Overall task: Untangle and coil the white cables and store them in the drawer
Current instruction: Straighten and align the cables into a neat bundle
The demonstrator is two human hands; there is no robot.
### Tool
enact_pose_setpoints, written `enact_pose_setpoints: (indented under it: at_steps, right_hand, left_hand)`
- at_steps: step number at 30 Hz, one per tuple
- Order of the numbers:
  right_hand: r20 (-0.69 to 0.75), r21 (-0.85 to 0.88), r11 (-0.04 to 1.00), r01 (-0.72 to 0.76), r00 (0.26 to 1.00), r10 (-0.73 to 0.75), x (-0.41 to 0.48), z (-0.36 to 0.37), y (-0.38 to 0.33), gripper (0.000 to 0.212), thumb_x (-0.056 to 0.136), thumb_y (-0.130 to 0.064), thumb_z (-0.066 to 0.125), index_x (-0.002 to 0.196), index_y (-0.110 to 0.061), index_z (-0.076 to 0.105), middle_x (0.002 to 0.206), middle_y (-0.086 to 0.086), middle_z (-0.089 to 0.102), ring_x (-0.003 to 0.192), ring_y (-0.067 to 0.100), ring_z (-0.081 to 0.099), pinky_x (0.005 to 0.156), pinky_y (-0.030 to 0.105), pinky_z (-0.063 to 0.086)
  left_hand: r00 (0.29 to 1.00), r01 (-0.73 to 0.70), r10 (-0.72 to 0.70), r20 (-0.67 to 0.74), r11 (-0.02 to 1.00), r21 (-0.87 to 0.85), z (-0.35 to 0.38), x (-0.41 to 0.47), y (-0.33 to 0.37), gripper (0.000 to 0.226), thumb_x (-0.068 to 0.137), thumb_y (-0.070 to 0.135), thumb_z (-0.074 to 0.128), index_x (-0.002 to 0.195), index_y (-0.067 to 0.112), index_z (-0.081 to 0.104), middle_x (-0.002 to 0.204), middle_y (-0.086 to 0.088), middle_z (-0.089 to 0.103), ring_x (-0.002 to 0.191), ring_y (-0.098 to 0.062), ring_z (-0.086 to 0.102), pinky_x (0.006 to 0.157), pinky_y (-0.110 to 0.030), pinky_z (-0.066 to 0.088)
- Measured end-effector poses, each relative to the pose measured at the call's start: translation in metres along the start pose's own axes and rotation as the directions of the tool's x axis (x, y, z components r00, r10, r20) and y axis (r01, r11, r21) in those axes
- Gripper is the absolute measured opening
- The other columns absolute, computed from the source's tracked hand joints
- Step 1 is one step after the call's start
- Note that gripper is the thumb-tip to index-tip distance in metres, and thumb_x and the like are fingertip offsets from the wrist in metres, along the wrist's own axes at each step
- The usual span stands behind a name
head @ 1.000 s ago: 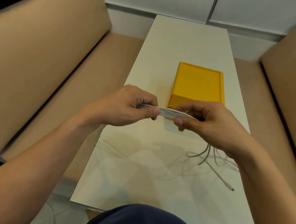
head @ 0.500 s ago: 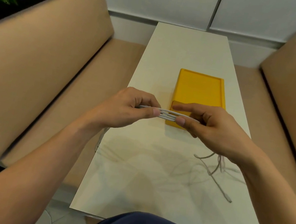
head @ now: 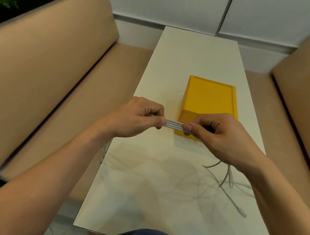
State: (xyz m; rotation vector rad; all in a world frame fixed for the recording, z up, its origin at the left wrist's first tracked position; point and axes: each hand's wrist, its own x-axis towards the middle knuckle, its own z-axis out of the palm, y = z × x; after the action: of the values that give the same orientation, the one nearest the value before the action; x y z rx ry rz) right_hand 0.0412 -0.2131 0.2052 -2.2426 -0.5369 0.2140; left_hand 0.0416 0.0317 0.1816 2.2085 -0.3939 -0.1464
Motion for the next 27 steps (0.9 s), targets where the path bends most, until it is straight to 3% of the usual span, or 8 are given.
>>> enact_pose_setpoints:
  at_steps: [4, 9, 13, 18, 24, 27]
  right_hand:
    - [0.069, 0.001, 1.0, 0.021, 0.997, -0.021, -0.004, -0.006, 0.004, 0.021, 0.097, -0.037, 0.068, 0.08, -0.025, 0.072, 0.054, -0.008, 0.047, 0.049, 0.007, 0.037, 0.047, 0.02, 0.028]
    - [0.089, -0.169, 0.984, -0.055, 0.994, 0.071, 0.0, -0.003, 0.024, 0.028, 0.096, -0.049, 0.063, 0.075, -0.031, 0.07, 0.066, 0.005, 0.061, 0.05, 0.008, 0.043, 0.051, 0.027, 0.033]
    - [0.065, -0.235, 0.971, -0.028, 0.997, 0.045, -0.003, 0.0, 0.027, 0.039, 0.098, -0.05, 0.059, 0.074, -0.021, 0.068, 0.062, 0.001, 0.057, 0.052, 0.011, 0.045, 0.051, 0.03, 0.031]
    - [0.135, -0.065, 0.993, 0.096, 0.987, -0.086, -0.021, -0.008, 0.011, 0.032, 0.099, -0.048, 0.056, 0.078, -0.026, 0.067, 0.064, 0.003, 0.053, 0.056, 0.018, 0.043, 0.053, 0.035, 0.032]
    - [-0.004, -0.134, 0.991, -0.013, 1.0, 0.013, -0.007, -0.003, 0.03, 0.03, 0.097, -0.044, 0.066, 0.067, -0.04, 0.062, 0.055, -0.011, 0.05, 0.051, 0.01, 0.04, 0.05, 0.027, 0.029]
    - [-0.06, -0.162, 0.987, -0.009, 0.998, -0.001, -0.005, 0.002, 0.027, 0.029, 0.096, -0.044, 0.066, 0.069, -0.034, 0.065, 0.053, -0.014, 0.051, 0.051, 0.01, 0.042, 0.047, 0.024, 0.028]
  left_hand:
    - [0.999, -0.022, 0.026, -0.034, 0.993, 0.114, 0.002, 0.003, 0.001, 0.031, 0.1, 0.027, 0.063, 0.07, 0.035, 0.06, 0.053, 0.015, 0.048, 0.052, -0.006, 0.042, 0.049, -0.018, 0.031]
    - [0.997, -0.067, 0.066, 0.035, 0.998, 0.017, 0.009, 0.0, -0.003, 0.031, 0.1, 0.038, 0.06, 0.071, 0.029, 0.066, 0.056, 0.012, 0.047, 0.054, -0.008, 0.038, 0.052, -0.021, 0.029]
    - [0.996, -0.09, 0.09, -0.008, 0.996, 0.014, 0.015, 0.0, -0.009, 0.031, 0.101, 0.032, 0.063, 0.07, 0.028, 0.065, 0.055, 0.013, 0.049, 0.053, -0.008, 0.039, 0.051, -0.02, 0.029]
    - [0.995, -0.095, 0.096, -0.027, 0.995, 0.012, 0.014, -0.003, -0.01, 0.028, 0.102, 0.03, 0.062, 0.074, 0.031, 0.063, 0.053, 0.016, 0.047, 0.05, -0.008, 0.04, 0.049, -0.017, 0.027]
    - [0.986, -0.169, 0.169, -0.002, 0.986, 0.002, 0.013, -0.011, 0.007, 0.025, 0.099, 0.023, 0.066, 0.075, 0.029, 0.062, 0.057, 0.014, 0.047, 0.052, -0.007, 0.039, 0.05, -0.014, 0.028]
    - [0.989, -0.146, 0.145, -0.037, 0.989, -0.006, 0.008, -0.01, 0.002, 0.024, 0.1, 0.022, 0.066, 0.076, 0.023, 0.064, 0.056, 0.016, 0.048, 0.052, -0.006, 0.041, 0.05, -0.013, 0.029]
